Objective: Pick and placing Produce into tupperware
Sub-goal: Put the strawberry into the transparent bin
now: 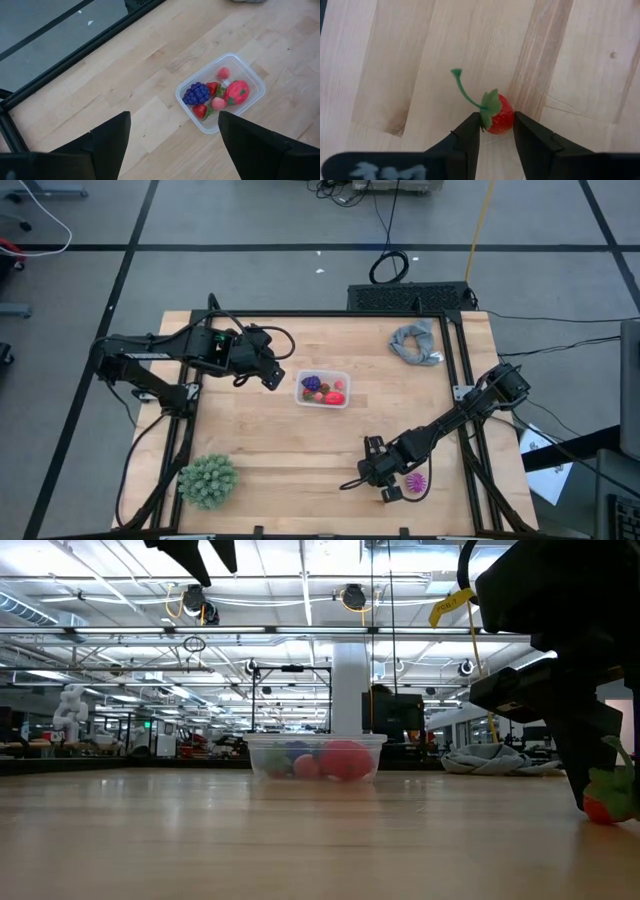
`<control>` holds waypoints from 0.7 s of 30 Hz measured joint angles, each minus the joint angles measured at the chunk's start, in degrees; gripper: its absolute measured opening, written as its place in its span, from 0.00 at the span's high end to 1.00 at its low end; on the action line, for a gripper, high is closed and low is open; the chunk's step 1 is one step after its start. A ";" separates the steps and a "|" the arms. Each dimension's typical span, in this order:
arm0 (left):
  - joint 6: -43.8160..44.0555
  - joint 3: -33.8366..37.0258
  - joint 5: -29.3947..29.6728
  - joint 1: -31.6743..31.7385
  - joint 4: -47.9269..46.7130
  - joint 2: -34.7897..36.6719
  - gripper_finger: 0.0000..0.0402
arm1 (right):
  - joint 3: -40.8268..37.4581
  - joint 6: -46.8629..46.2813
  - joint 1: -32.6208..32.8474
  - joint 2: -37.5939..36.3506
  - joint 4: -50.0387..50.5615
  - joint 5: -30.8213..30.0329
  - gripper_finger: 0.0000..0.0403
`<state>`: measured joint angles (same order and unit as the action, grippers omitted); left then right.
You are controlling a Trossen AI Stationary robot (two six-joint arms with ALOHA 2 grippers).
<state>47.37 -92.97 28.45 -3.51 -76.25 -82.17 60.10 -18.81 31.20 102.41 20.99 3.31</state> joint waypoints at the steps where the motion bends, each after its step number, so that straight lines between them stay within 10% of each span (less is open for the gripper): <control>1: 0.00 -0.02 0.00 0.00 0.00 0.00 0.23 | 0.00 0.18 -0.02 0.00 0.00 0.00 0.74; 21: 0.11 0.00 0.00 0.00 0.00 0.00 0.23 | 9.57 8.28 -3.57 0.07 11.98 -0.14 0.75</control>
<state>47.48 -92.97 28.45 -3.51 -76.25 -82.17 69.67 -10.53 27.63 102.48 32.97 3.17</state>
